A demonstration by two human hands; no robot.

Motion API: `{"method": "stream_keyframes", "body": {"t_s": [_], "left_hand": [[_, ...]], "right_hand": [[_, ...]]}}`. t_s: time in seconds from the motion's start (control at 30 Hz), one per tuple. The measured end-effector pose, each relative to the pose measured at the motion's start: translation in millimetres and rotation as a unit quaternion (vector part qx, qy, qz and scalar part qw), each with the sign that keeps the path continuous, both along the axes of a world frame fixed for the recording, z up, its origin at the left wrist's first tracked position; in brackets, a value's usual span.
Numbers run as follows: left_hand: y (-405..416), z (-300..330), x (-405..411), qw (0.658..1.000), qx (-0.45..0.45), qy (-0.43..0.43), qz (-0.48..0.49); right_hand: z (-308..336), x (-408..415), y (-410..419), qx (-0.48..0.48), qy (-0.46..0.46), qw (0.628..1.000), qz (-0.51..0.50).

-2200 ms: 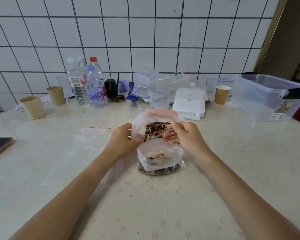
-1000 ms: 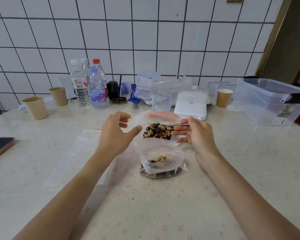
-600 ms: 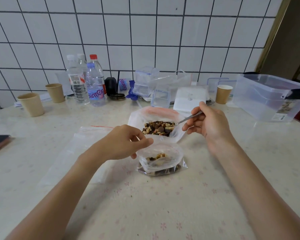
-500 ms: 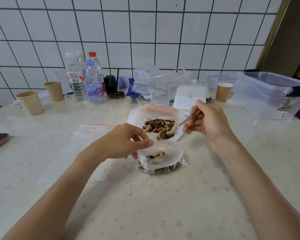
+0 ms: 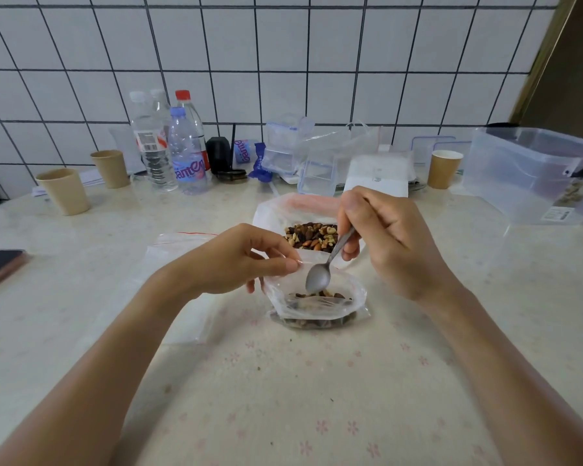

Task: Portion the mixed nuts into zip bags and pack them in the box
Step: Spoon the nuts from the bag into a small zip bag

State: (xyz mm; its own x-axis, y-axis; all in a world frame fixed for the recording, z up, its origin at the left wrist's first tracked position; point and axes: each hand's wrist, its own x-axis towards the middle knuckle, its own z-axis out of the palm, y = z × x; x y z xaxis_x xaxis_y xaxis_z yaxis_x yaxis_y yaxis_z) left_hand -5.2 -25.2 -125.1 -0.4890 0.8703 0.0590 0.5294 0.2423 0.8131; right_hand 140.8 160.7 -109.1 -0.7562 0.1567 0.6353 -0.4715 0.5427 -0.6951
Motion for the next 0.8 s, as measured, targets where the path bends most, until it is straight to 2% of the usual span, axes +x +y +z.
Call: {"method": "stream_keyframes", "body": {"t_s": [0.1,0.3,0.4,0.5,0.6,0.8], "left_hand": [[0,-1,-3,1.000,-0.015,0.010,0.012],[-2,0,-7,0.998,-0.018,0.015,0.062],[2,-2,-12,0.987,-0.006,0.042,0.158],[7,-13,-17,0.947,0.038,0.133,0.290],[11,-25,-23,0.923,0.046,0.157,0.349],[23,-45,-26,0.942,-0.010,0.126,0.311]], "right_hand": [[1,-1,3,-0.039,0.007,0.999,-0.007],[-3,-13,20,-0.230,-0.011,0.971,-0.068],[-9,-20,27,-0.306,-0.032,0.945,-0.109],[-14,-26,33,-0.349,-0.053,0.927,-0.128],[-19,-29,34,-0.334,-0.079,0.928,-0.146],[-32,-33,27,-0.221,-0.160,0.951,-0.146]]}}
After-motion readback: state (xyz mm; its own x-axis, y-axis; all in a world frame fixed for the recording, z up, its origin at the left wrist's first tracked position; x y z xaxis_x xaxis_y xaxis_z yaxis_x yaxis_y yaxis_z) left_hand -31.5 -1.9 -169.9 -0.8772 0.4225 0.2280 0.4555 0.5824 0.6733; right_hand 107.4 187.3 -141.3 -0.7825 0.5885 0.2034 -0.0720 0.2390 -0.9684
